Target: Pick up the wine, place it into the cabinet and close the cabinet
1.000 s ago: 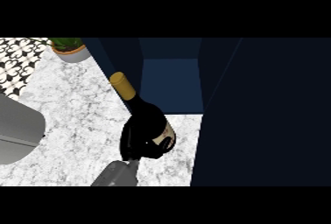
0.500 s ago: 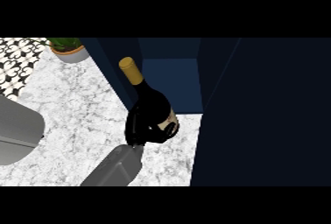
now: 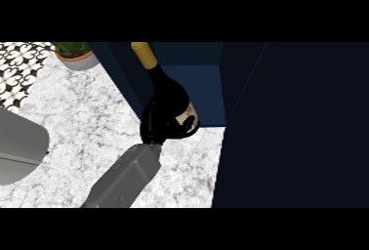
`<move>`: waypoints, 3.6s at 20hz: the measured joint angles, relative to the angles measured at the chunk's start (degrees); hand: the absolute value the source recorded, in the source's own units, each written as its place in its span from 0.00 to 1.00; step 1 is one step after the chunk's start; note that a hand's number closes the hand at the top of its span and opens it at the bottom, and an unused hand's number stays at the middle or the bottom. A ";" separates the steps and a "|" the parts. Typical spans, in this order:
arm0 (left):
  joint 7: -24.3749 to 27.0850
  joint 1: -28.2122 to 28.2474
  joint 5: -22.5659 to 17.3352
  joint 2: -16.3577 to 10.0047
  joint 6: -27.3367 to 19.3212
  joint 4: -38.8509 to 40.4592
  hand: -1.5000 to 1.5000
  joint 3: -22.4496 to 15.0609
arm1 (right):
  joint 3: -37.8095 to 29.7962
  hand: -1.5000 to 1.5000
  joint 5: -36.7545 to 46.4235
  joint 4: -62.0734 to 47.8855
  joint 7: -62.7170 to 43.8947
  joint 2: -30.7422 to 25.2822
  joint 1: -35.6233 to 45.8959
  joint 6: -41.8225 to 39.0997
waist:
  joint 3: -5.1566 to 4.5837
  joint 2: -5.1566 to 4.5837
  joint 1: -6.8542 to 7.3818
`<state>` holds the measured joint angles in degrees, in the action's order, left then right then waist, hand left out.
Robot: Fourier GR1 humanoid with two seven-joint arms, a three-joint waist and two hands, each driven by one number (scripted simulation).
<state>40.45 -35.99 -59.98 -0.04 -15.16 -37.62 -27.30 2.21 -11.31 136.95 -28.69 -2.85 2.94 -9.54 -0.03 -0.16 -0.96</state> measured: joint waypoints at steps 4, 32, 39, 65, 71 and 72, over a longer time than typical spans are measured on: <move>0.77 -4.49 -1.98 0.05 0.45 4.45 1.00 0.59 | 0.34 0.00 0.29 0.32 -1.29 -0.16 1.41 0.73 | -0.02 -0.10 -0.31; -2.83 -24.04 -9.66 -0.07 -0.78 22.55 1.00 2.35 | 3.05 0.00 1.47 -3.41 3.92 1.11 1.07 -1.44 | -0.04 -1.14 -3.85; -3.03 -22.38 -11.80 -0.16 -1.36 21.33 1.00 -0.64 | 3.63 0.00 1.48 -3.94 3.07 1.41 3.10 -0.90 | -0.03 -1.20 -4.91; 3.91 -20.28 -26.82 0.03 -8.83 15.96 0.00 -9.63 | 2.70 0.00 0.20 -6.75 4.09 1.01 5.35 -1.72 | -0.04 -1.74 -6.80; 3.66 -22.63 -26.01 0.04 -11.52 18.51 0.00 -13.36 | 3.61 0.00 0.40 -5.98 4.07 1.12 4.60 -1.93 | -0.02 -1.74 -6.83; 3.51 -22.96 -25.60 0.05 -11.51 18.71 0.00 -14.15 | 3.38 0.00 0.57 -6.37 4.15 1.13 4.77 -1.80 | -0.03 -1.72 -6.58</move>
<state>43.96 -58.94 -85.57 0.00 -26.67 -18.91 -41.46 5.59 -10.74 130.58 -24.54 -1.72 7.71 -11.34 -0.06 -1.88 -7.55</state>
